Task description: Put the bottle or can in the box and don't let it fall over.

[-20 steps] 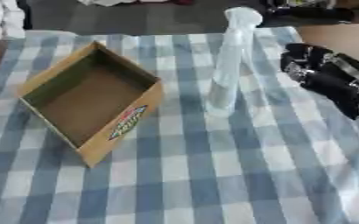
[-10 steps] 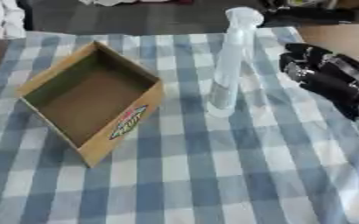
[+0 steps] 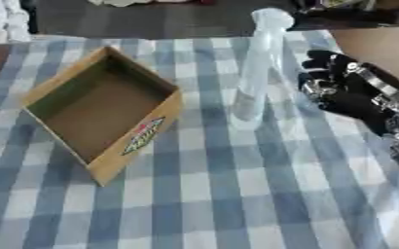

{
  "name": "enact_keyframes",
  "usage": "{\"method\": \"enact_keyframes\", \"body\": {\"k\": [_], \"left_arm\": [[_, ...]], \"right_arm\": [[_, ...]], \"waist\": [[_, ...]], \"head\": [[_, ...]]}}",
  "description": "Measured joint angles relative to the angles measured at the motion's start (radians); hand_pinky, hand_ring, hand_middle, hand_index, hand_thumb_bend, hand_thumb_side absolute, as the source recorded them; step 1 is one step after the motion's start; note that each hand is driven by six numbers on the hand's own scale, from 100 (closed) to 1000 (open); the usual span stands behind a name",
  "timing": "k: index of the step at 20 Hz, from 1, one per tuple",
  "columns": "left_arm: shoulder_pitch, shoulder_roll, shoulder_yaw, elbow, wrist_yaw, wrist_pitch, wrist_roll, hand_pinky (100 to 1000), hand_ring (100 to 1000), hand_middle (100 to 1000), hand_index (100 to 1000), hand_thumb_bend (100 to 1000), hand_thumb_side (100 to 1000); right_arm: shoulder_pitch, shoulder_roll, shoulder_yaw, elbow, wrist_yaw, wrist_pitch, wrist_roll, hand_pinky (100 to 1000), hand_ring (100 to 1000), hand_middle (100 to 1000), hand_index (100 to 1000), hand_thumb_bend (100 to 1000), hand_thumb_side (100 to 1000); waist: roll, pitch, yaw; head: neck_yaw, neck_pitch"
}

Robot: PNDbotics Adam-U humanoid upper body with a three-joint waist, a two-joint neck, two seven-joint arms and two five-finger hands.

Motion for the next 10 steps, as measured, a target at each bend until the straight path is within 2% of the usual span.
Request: {"method": "enact_keyframes", "body": {"k": [5, 10], "left_arm": [[0.000, 0.000, 0.000, 0.000, 0.000, 0.000, 0.000, 715, 674, 623, 830, 275, 385], [0.000, 0.000, 0.000, 0.000, 0.001, 0.000, 0.000, 715, 674, 623, 829, 275, 387]], "right_arm": [[-0.015, 0.034, 0.023, 0.025, 0.029, 0.000, -0.026, 991, 934, 894, 958, 100, 386], [-0.027, 0.061, 0.044, 0.056, 0.049, 0.001, -0.044, 991, 936, 894, 960, 100, 423]], "waist": [[-0.001, 0.000, 0.000], [-0.004, 0.000, 0.000]], "head": [[-0.001, 0.000], [-0.001, 0.000]]}}
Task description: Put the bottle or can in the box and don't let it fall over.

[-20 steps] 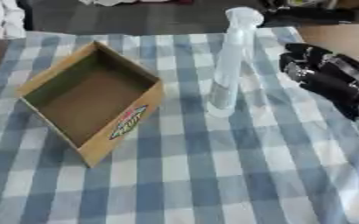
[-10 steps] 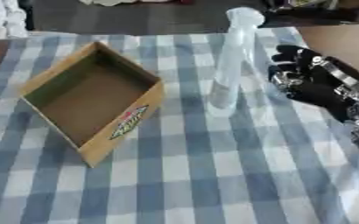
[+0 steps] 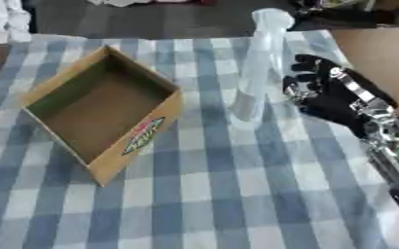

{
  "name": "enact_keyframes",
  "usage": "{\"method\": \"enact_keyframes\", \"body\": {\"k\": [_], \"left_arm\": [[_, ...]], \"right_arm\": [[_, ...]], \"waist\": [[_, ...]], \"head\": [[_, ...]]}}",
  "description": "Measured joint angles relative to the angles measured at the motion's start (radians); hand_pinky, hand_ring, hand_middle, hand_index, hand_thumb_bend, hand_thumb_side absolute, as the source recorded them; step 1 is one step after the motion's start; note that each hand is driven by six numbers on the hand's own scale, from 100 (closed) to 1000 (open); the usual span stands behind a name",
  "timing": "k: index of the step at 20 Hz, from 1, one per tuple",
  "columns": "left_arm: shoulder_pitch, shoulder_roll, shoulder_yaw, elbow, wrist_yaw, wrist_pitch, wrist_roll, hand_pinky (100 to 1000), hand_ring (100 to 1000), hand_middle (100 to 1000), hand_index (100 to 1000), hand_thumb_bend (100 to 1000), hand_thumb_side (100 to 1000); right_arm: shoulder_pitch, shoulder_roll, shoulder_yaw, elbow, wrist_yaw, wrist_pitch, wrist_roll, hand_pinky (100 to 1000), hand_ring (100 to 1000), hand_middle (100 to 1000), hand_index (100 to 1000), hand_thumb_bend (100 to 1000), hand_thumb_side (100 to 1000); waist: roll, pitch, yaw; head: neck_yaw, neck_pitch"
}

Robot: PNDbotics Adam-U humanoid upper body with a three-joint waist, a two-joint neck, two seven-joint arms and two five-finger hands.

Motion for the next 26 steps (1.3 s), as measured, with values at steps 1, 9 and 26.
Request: {"method": "enact_keyframes", "body": {"k": [1, 9, 26], "left_arm": [[0.000, 0.000, 0.000, 0.000, 0.000, 0.000, 0.000, 715, 674, 623, 829, 275, 387], [0.000, 0.000, 0.000, 0.000, 0.002, 0.000, 0.000, 715, 673, 623, 829, 275, 388], [0.000, -0.009, 0.000, 0.000, 0.003, 0.001, 0.001, 716, 672, 622, 829, 275, 398]], "right_arm": [[0.000, 0.006, 0.004, 0.007, 0.002, 0.000, -0.003, 992, 936, 894, 959, 100, 436], [-0.029, 0.070, 0.029, 0.077, 0.012, -0.017, -0.019, 995, 941, 896, 959, 100, 478], [-0.085, 0.182, 0.028, 0.203, 0.089, -0.079, 0.012, 999, 942, 902, 959, 100, 526]], "waist": [[0.000, 0.000, 0.000], [-0.001, 0.000, -0.001], [0.003, 0.004, -0.001]], "head": [[0.000, 0.000], [-0.006, 0.000], [-0.035, -0.006]]}}
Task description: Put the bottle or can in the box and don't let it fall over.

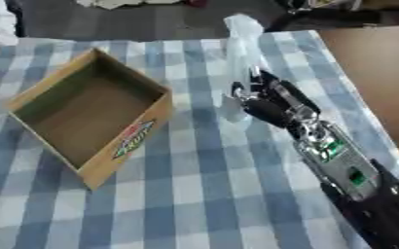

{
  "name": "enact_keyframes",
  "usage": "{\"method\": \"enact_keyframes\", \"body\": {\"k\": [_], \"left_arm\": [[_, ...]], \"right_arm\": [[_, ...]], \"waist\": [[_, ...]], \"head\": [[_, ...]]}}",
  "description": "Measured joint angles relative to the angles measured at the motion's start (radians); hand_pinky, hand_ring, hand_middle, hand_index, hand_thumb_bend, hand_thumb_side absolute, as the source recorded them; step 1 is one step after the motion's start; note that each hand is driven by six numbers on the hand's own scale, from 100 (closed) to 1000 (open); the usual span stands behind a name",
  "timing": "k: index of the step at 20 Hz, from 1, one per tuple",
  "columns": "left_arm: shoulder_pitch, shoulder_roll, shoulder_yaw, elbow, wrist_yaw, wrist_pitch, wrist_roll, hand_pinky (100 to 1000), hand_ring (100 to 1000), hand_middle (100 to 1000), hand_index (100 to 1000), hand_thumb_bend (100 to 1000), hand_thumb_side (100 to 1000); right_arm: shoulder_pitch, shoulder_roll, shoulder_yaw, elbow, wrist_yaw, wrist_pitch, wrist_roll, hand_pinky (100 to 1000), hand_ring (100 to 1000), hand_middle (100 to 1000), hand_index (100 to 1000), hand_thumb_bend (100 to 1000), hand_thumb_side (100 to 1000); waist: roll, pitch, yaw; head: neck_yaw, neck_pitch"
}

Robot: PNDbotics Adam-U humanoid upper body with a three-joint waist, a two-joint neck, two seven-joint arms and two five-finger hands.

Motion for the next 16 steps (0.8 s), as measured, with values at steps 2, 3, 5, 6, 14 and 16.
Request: {"method": "enact_keyframes", "body": {"k": [2, 3, 5, 6, 14, 16], "left_arm": [[0.000, 0.000, 0.000, 0.000, 0.000, 0.000, 0.000, 716, 672, 622, 829, 275, 398], [0.000, 0.000, 0.000, 0.000, 0.000, 0.000, 0.000, 717, 672, 622, 829, 275, 398], [0.000, 0.000, 0.000, 0.000, 0.000, 0.000, 0.000, 717, 672, 622, 829, 274, 398], [0.000, 0.000, 0.000, 0.000, 0.000, 0.000, 0.000, 717, 672, 622, 829, 274, 399], [0.000, 0.000, 0.000, 0.000, 0.000, 0.000, 0.000, 718, 671, 622, 828, 270, 400], [0.000, 0.000, 0.000, 0.000, 0.000, 0.000, 0.000, 718, 671, 623, 828, 269, 400]], "right_arm": [[-0.007, 0.007, -0.003, 0.004, 0.009, -0.005, -0.001, 998, 941, 902, 958, 100, 505], [-0.011, 0.009, -0.004, 0.004, 0.014, -0.006, -0.001, 997, 940, 901, 958, 100, 503], [-0.014, 0.013, -0.005, 0.004, 0.024, -0.006, -0.003, 997, 940, 900, 957, 100, 491], [-0.015, 0.013, -0.007, 0.004, 0.027, -0.006, -0.005, 996, 939, 899, 957, 100, 491], [-0.034, 0.014, -0.023, -0.007, 0.046, 0.011, -0.035, 995, 938, 898, 956, 100, 457], [-0.041, 0.014, -0.028, -0.016, 0.049, 0.018, -0.042, 995, 938, 897, 956, 100, 453]], "waist": [[0.001, 0.000, 0.000], [0.001, 0.000, 0.000], [0.001, 0.000, 0.000], [0.001, 0.000, 0.000], [0.001, 0.000, 0.000], [0.001, 0.000, 0.000]], "head": [[-0.001, 0.000], [-0.001, 0.000], [-0.002, 0.000], [-0.002, 0.000], [-0.002, 0.000], [-0.002, 0.000]]}}
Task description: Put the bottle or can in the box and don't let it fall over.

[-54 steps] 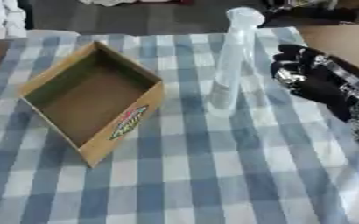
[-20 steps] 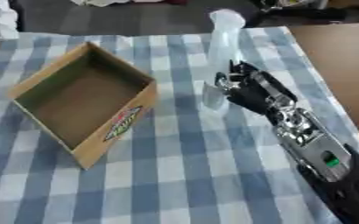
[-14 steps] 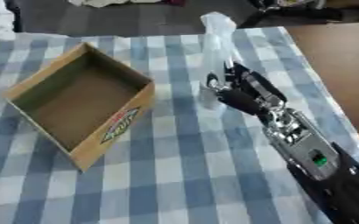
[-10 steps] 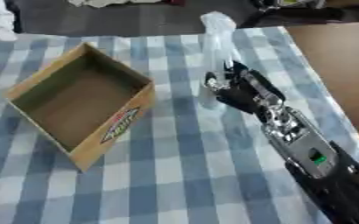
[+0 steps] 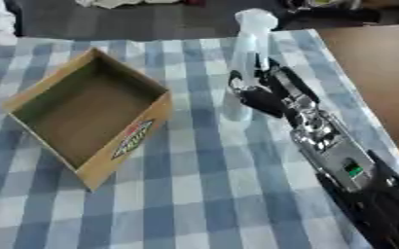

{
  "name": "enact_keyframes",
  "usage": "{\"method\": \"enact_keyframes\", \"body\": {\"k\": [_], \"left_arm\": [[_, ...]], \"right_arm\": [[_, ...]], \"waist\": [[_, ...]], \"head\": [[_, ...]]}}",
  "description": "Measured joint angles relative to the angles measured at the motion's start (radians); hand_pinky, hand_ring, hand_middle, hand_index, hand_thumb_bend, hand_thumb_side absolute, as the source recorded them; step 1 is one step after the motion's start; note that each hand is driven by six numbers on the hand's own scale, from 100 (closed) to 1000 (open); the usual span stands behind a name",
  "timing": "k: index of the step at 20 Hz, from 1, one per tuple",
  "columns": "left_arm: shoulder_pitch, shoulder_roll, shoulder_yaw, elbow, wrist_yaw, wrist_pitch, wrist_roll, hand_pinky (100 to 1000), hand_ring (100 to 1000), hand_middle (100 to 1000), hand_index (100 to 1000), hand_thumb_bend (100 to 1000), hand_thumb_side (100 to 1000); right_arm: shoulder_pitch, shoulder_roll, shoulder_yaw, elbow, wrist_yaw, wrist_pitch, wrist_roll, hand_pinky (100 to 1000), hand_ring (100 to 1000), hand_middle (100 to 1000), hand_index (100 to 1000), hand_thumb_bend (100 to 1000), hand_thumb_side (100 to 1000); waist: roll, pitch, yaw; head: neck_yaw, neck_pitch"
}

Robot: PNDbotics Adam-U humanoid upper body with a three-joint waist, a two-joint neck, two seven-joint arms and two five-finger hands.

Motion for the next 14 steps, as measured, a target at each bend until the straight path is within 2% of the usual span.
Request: {"method": "enact_keyframes", "body": {"k": [14], "left_arm": [[0.000, 0.000, 0.000, 0.000, 0.000, 0.000, 0.000, 719, 670, 622, 828, 266, 402]], "right_arm": [[-0.031, 0.001, -0.003, -0.024, -0.004, 0.026, -0.008, 993, 937, 894, 953, 100, 486]], "waist": [[0.000, 0.000, 0.000]], "head": [[0.000, 0.000]]}}
